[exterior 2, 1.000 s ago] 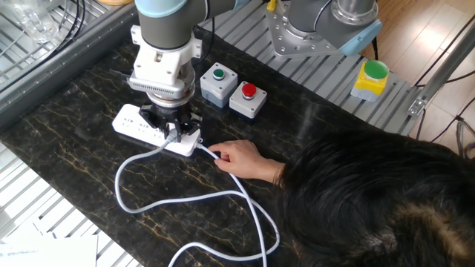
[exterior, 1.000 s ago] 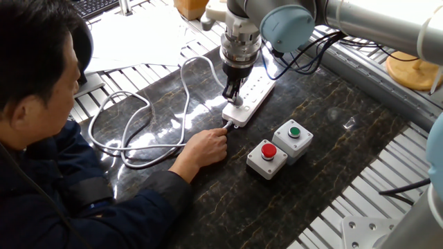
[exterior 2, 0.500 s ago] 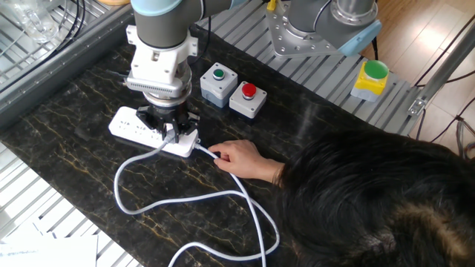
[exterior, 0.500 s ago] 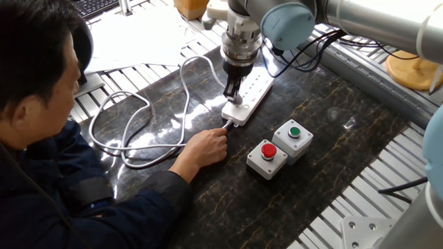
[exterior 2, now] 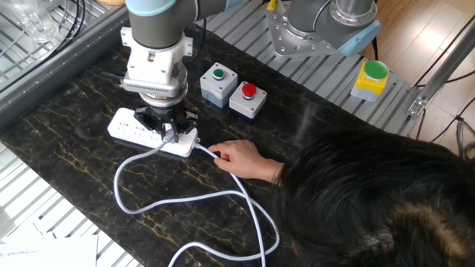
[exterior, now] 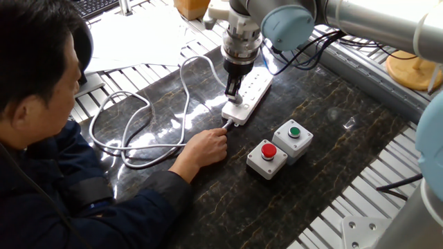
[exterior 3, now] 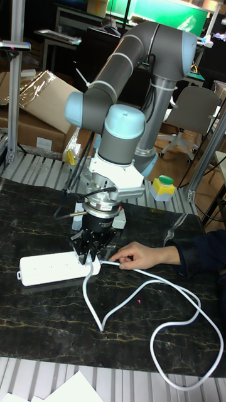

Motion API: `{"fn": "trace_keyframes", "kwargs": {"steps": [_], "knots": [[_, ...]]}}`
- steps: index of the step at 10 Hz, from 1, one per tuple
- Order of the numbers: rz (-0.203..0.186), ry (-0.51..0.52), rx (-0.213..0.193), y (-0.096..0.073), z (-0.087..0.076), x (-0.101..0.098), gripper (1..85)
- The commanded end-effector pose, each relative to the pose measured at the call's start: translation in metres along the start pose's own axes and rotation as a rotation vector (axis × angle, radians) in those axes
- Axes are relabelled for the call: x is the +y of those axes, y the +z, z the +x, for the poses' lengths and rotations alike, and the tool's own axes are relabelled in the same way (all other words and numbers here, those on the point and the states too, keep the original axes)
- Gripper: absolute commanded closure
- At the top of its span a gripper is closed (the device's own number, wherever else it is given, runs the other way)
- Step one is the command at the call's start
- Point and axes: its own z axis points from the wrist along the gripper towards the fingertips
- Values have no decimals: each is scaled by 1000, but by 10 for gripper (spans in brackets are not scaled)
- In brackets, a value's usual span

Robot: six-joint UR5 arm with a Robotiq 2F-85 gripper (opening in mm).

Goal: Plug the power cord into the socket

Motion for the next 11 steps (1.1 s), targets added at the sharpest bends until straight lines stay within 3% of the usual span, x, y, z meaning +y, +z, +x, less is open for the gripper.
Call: {"fn": "trace_keyframes", "kwargs": {"steps": [1,3,4,8,10,11], "knots": [[-41,-15,-40,3,-6,-7,840],[-43,1,-61,25,-11,-11,840],[-32,-8,-51,26,-8,-15,840],[-53,-13,-19,9,5,-17,833],[-81,-19,-34,2,0,-11,530],[-92,-18,-40,3,-2,-8,453]]}}
